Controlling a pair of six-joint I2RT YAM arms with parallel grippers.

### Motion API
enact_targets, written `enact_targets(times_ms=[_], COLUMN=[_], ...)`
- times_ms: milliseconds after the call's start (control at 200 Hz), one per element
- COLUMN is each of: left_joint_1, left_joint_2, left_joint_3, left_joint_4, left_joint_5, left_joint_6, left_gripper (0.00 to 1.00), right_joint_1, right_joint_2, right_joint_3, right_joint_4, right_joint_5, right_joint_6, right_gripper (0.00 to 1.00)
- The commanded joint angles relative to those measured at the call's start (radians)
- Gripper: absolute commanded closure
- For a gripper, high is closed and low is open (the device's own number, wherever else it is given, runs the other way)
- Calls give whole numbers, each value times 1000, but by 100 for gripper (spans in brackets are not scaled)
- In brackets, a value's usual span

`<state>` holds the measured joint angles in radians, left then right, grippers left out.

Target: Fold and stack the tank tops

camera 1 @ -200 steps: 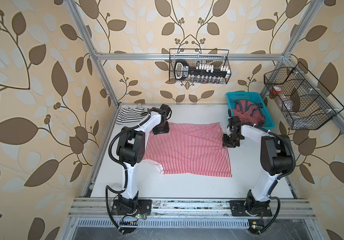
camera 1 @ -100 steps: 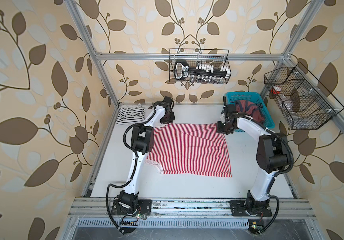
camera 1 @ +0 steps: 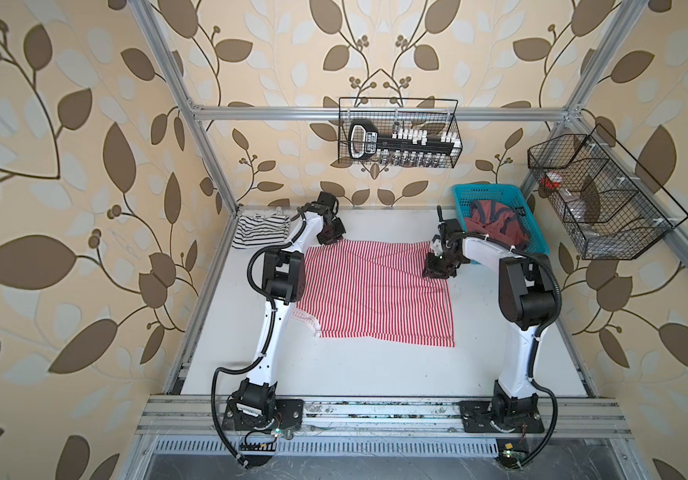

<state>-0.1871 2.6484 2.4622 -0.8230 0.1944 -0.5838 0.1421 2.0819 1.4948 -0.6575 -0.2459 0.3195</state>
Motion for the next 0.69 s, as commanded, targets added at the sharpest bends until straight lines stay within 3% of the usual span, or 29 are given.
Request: enact_targets(times_ms=[0, 230, 430, 690], left_joint_1=[44, 79, 89, 89], left_joint_2=[73, 71, 20, -231], left_joint_3=[52, 65, 59, 18], left_joint_4=[15, 115, 164, 73], left_joint_5=[-20, 32, 79, 46], left_joint_6=[-88, -136, -133, 7], left_gripper=[79, 80, 70, 60], right_joint_1=[1, -5, -17, -5], right_joint_2=[72, 176, 234, 9], right_joint_3=[29, 194, 317, 163], right_joint_4=[-10, -58, -113, 4], right_joint_5=[-5, -8, -19, -75], right_joint_6=[7, 30, 42, 53], right_gripper=[66, 63, 65, 62])
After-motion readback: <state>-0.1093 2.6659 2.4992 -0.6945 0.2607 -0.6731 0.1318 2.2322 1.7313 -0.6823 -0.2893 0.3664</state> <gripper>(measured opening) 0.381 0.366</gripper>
